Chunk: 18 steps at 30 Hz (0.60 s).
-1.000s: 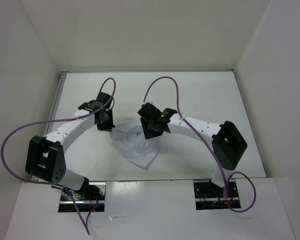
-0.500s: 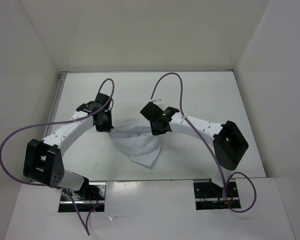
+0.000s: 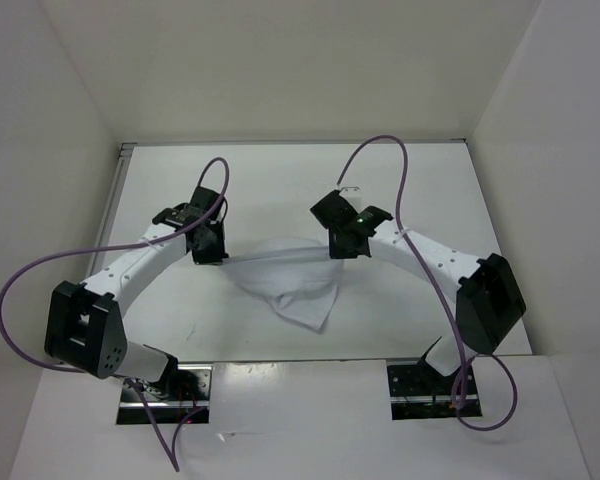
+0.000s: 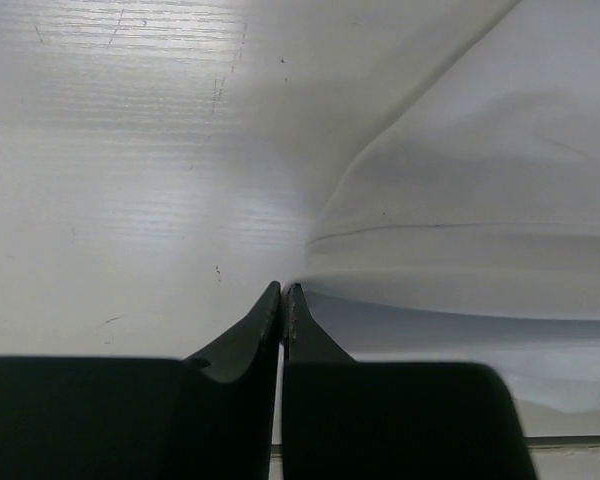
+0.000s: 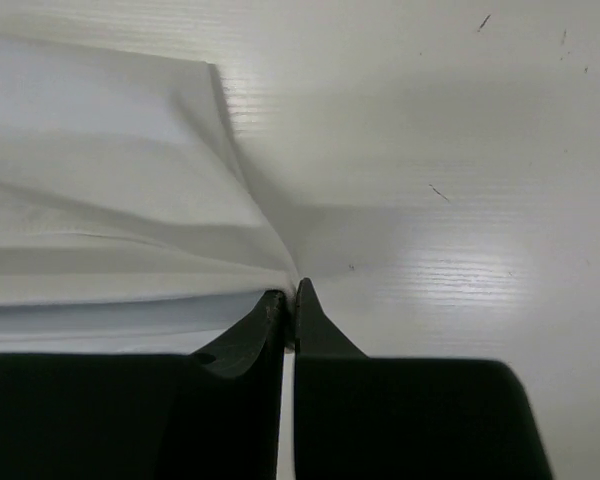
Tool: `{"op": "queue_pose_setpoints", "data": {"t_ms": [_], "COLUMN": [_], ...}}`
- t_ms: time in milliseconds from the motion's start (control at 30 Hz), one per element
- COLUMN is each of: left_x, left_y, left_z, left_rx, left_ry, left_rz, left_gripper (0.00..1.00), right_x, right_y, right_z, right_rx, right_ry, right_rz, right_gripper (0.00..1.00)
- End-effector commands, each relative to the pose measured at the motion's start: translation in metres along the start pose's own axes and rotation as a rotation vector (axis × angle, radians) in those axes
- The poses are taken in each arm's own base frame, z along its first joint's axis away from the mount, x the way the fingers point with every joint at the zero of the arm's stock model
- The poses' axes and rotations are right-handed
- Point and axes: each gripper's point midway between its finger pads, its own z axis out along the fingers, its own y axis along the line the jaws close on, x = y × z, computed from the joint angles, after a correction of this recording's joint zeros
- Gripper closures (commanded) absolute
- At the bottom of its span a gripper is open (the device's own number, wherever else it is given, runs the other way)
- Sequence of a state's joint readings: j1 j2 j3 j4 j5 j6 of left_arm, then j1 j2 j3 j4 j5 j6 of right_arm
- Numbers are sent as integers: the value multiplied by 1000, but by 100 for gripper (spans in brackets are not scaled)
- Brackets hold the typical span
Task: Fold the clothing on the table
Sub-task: Flatten the skirt out
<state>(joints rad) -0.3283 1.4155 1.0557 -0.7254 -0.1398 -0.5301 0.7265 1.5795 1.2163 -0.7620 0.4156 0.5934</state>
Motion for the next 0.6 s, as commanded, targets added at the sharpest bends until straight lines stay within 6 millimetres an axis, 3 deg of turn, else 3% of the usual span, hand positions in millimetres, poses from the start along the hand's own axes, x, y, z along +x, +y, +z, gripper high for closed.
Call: {"op": "queue_pose_setpoints", "data": {"t_ms": [0,100,133,200,267,367,400,500,533,567], "left_x": [1,0,-10,-12,-25,-26,-28,-25,-24,-26], "left_y": [6,-15,-24,-41,-57,-80,-91,-103,-104,-107], "left_z": [-12,-27,-42,-67,-109,-169,-193,-248,-272,-285], "left_rx": [-8,122,178,296,419,626,714,870,917,951], "left_ry": [-2,9,-31,-46,-136,-224,-259,-353,-404,-439], "left_rz": [20,65,76,119,155,211,237,291,308,320], "left_gripper": [100,100,100,100,100,100,100,100,100,100], "right_x": [-11,-17,-18,-22,-21,-31,-37,-46,-52,-54], "right_y": [-26,-20,-15,-16,-8,-1,-5,-11,-20,-25], "right_z": [-27,-47,-55,-79,-105,-169,-199,-252,-279,-290], "right_rx": [23,-49,-93,-160,-281,-508,-585,-721,-760,-776], "right_ry": [-49,-50,-42,-72,-77,-175,-250,-355,-429,-460], "right_rz": [9,-5,-9,-10,-24,-15,-7,6,22,29], "right_gripper": [100,100,100,100,100,100,100,100,100,100]}}
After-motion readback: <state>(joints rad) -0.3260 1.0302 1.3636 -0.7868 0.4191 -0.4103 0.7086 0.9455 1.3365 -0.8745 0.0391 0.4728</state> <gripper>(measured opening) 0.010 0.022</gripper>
